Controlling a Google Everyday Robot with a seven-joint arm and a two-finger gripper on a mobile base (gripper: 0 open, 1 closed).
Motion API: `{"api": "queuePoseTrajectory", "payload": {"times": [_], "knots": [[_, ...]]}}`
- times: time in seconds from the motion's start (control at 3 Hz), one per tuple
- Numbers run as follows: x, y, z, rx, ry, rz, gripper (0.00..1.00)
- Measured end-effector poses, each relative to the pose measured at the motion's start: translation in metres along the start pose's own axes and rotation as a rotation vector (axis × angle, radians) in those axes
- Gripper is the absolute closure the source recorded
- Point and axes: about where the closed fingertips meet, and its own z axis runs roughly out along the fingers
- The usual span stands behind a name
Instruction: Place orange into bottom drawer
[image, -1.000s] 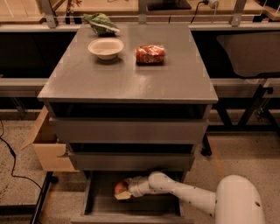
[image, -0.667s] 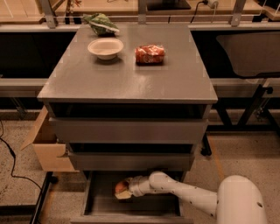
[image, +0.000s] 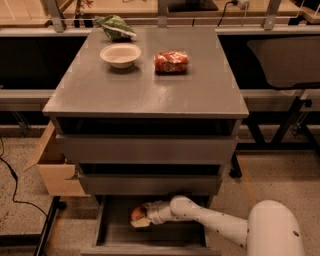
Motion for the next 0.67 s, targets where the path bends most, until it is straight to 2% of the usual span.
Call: {"api": "queuePoseTrajectory", "payload": {"times": [0.33,0.67], "knots": [[0.0002,0.0022,0.0021,-0.005,0.000,0.000,0.00],[0.0002,0.0023,0.0022,-0.005,0.000,0.000,0.00]]}}
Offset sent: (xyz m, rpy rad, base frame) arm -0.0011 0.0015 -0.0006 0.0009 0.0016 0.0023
